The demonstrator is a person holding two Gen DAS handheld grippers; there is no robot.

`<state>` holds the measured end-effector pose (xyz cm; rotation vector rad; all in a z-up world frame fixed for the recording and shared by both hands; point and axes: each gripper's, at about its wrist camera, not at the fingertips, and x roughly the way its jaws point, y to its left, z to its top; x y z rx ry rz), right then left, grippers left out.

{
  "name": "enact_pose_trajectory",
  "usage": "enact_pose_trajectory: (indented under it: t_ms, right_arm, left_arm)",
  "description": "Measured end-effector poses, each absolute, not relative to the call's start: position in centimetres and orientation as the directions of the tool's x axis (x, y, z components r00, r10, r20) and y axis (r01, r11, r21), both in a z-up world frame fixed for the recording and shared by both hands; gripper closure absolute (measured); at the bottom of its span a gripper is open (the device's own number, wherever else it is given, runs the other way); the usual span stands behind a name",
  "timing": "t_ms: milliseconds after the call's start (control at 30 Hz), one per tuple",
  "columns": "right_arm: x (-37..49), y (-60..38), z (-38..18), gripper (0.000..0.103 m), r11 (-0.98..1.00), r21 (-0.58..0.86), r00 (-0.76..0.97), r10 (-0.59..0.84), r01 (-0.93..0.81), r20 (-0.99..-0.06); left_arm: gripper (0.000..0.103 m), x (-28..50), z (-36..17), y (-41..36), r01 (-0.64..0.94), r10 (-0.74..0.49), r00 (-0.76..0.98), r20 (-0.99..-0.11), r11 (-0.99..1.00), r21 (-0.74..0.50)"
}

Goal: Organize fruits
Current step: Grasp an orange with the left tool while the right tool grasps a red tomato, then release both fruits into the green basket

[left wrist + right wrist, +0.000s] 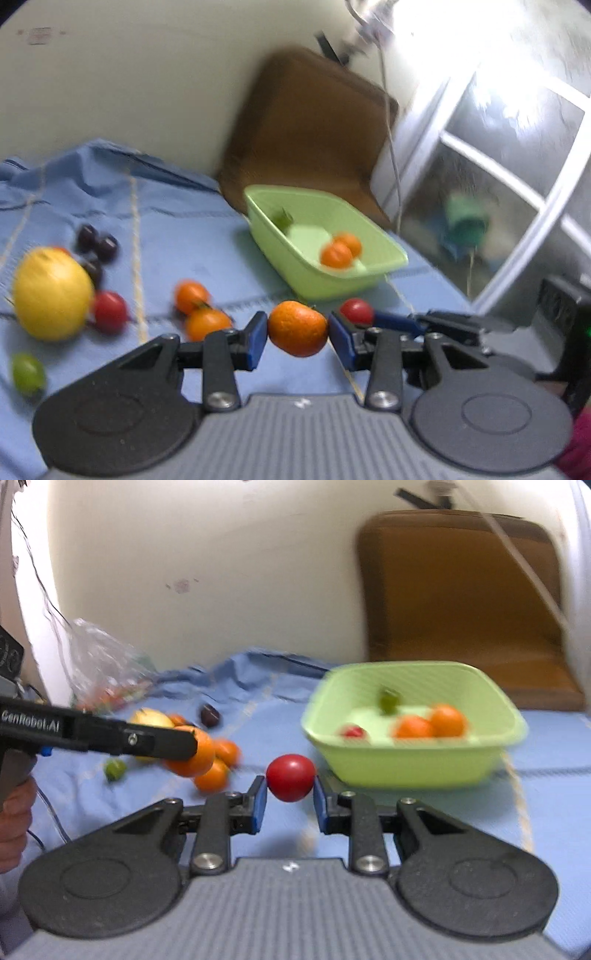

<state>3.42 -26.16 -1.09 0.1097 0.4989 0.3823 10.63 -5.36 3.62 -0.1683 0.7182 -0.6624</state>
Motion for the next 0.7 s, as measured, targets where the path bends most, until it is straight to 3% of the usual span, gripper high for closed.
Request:
enact_pose_trajectory:
  t_ms: [467, 700]
  right_arm:
    - [1.4, -27.8, -3.9, 0.073, 0.944, 0.129, 0.815, 0.327, -0.303, -0.479]
    - [2.5, -29.5, -1.3, 0.073, 0.954, 0.143, 0.896, 0.295, -0.262, -0.332]
  left_arm:
    - [0.066, 8.3, 1.3, -9.4, 0.525, -0.549, 0.581, -0.600, 0.817, -0.239]
    - [0.066, 12.6, 4.8, -10.6, 0.517, -0.584, 0.598, -0.549, 0.804, -0.293]
